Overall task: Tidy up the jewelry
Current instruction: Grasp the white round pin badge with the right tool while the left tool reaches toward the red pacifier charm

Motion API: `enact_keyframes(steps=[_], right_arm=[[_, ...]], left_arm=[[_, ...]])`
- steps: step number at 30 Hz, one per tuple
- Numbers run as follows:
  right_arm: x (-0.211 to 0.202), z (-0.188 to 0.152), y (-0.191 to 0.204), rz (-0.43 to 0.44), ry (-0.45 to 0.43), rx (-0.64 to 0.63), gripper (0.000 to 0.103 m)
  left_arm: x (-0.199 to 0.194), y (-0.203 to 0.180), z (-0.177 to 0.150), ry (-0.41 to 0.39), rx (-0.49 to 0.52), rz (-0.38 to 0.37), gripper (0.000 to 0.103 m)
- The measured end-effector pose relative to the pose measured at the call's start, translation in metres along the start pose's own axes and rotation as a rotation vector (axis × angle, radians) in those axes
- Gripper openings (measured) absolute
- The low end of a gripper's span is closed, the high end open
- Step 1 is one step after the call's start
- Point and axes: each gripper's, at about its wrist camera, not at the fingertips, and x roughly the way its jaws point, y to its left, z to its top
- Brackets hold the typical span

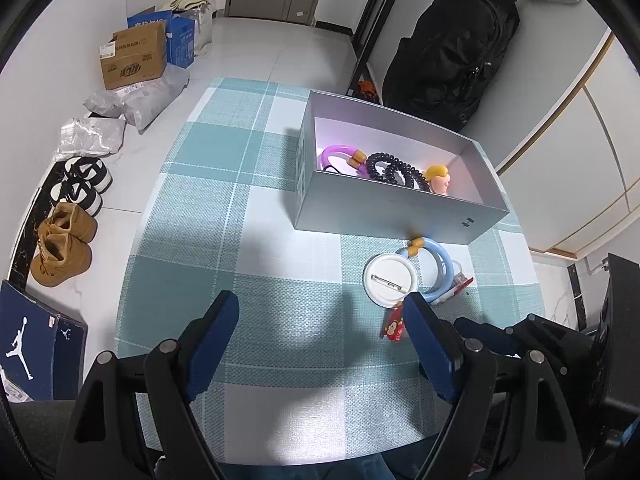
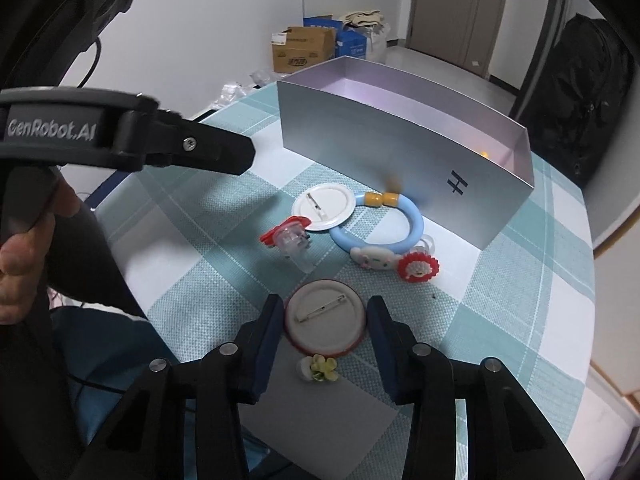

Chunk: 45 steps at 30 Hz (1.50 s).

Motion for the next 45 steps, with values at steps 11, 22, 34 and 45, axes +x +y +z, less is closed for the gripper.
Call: enact_keyframes(steps=[11, 22, 34, 45], right_arm=[[-0.020, 0.004, -0.040, 0.089, -0.069, 0.197, 0.042], [-0.054, 0.009, -0.087, 0.147, -0.199, 0.384, 0.042], [-0.064, 0.004, -0.104, 0.158, -0.236, 0.435, 0.042], [-0.066, 0.004, -0.102, 0.164, -0.244, 0.440, 0.042]], left_arm=[[0.001, -0.009, -0.005, -0.011, 0.052, -0.006, 0.081], [0.014, -0.034, -0.011, 0.034, 0.147, -0.030, 0.080], [0.031, -0.055, -0.018, 0.102, 0.228, -0.019, 0.037], [0.022, -0.064, -0.020, 0.083, 0.274, -0.071, 0.024]])
